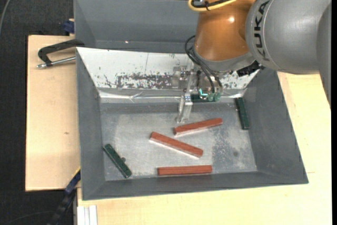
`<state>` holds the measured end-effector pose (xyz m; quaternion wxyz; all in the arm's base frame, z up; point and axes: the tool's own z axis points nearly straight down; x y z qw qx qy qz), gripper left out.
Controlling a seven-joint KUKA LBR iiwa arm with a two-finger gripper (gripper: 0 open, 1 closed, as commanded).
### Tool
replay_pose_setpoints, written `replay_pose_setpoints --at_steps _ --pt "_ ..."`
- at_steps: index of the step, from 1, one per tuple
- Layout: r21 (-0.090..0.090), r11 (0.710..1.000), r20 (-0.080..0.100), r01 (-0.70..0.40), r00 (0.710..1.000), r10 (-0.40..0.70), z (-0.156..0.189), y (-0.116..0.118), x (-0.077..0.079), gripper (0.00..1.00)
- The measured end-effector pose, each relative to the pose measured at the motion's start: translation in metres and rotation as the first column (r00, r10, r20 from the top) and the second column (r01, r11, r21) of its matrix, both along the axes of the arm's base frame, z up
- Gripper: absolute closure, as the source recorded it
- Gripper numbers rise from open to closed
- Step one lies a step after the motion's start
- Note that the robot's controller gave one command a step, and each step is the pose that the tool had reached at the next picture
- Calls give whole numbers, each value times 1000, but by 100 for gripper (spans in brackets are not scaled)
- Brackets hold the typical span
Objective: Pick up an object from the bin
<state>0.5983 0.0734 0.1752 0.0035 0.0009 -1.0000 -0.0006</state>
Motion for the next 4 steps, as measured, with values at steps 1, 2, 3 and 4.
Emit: replay_pose_setpoints --at_steps 1,2,3,4 --pt "-2 1000 -2 -20 1000 20 -109 -64 -74 0" --pt "3 1000 12 6 1000 -6 -73 -19 -86 0" --pt "1 975 6 221 975 -221 -71 4 -94 0" --pt "0 954 3 300 954 -300 -106 24 -99 0"
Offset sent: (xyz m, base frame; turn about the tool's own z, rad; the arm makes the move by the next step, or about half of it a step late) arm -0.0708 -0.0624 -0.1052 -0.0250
